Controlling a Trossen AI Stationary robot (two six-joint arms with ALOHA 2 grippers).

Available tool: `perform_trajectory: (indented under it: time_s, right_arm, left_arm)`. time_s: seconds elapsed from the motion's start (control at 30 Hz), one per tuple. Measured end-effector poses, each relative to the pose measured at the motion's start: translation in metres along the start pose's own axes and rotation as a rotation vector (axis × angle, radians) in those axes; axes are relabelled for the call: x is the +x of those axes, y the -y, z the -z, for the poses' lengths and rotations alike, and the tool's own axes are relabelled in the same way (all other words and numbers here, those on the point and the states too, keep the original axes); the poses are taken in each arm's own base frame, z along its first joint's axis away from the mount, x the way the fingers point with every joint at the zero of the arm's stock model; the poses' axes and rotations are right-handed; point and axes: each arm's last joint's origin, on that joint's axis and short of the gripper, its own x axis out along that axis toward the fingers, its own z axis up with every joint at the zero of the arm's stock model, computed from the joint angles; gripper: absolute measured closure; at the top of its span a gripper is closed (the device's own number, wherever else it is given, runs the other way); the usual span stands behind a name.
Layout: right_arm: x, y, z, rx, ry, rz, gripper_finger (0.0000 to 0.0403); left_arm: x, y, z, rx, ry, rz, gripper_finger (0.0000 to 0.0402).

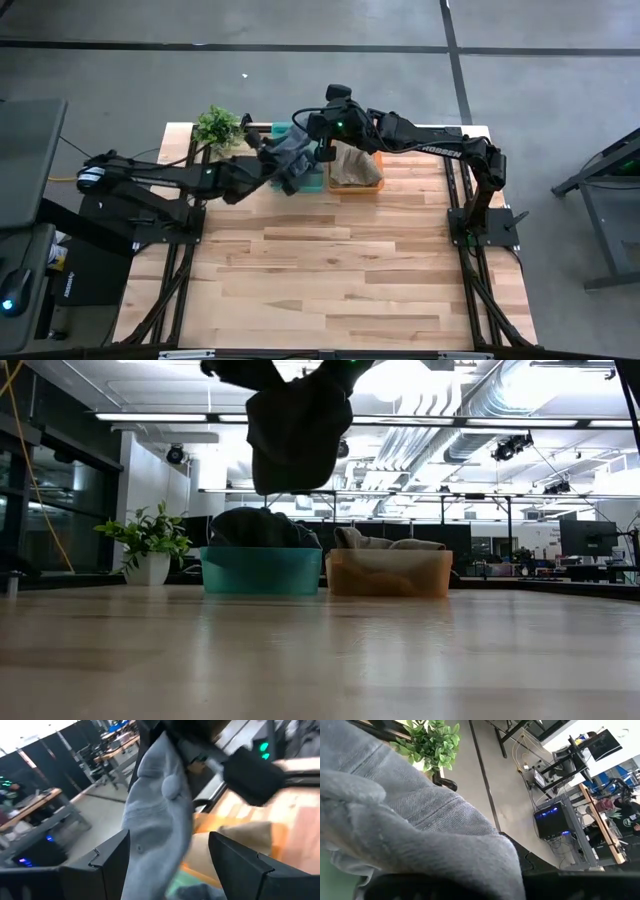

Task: Pick & Place hat
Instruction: Put the blue cap into the green bin

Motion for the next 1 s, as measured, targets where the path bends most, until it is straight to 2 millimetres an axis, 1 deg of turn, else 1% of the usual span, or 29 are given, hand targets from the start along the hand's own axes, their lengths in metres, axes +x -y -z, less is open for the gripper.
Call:
perform_trajectory:
  time_s: [0.2,0.33,0.8,0.9,1.0]
  right_arm:
    - [0.0,-0.001,0.0,-0.003,0.005,-0.017,0.0403]
    - [0.0,-0.001,0.0,-0.01,0.013,-0.031,0.0403]
    - [0.0,-0.002,-0.001,-0.048,0.029,-0.054,0.0403]
    - [0.0,-0.002,-0.001,-0.051,0.03,-0.054,0.0403]
    - [0.0,-0.002,-0.001,-0.056,0.034,-0.06,0.0403]
  left_arm:
    - [0.025,0.001,0.001,0.088,-0.093,-0.046,0.0158]
    - [0.033,-0.003,0.003,0.113,-0.123,-0.056,0.0158]
    - [0.052,-0.022,0.012,0.102,-0.167,-0.026,0.0158]
    - [0.054,-0.025,0.013,0.096,-0.166,-0.023,0.0158]
    - [0.054,-0.023,0.013,0.096,-0.164,0.017,0.0158]
